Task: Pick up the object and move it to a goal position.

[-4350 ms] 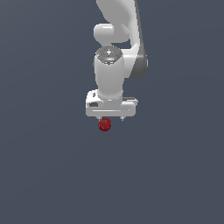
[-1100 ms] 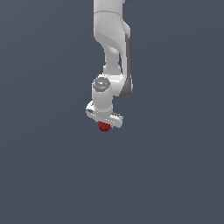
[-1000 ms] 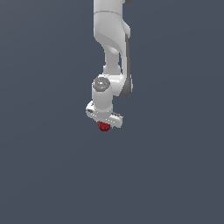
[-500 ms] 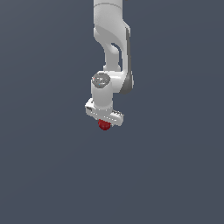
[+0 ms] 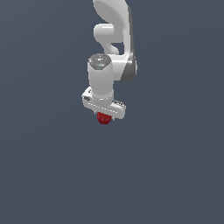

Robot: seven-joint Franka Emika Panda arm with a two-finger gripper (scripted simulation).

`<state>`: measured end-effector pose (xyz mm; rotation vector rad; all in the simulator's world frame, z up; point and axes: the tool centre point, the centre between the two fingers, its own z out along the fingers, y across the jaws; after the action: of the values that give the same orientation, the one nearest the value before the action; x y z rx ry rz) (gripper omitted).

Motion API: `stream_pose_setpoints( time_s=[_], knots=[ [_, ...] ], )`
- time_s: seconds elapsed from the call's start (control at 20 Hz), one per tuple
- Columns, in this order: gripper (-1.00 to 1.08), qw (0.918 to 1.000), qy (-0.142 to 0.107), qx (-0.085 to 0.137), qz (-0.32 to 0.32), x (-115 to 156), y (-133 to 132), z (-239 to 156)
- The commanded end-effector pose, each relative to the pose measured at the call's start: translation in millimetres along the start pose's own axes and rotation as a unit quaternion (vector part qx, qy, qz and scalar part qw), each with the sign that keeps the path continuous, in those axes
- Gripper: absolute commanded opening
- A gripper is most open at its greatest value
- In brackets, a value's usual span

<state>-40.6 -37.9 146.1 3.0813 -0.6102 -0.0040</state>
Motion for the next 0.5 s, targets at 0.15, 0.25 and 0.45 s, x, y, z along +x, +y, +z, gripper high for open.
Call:
stream_pose_setpoints(
  time_s=[0.15, 0.25, 0.45],
  knots=[
    [-1.0, 1.0, 0.001, 0.0, 0.0, 7.6, -5.2, -60.3],
    [-1.0, 1.0, 0.001, 0.0, 0.0, 10.2, -7.1, -81.5],
    [-1.0, 1.0, 0.001, 0.0, 0.0, 15.5, -11.0, -123.3]
  ],
)
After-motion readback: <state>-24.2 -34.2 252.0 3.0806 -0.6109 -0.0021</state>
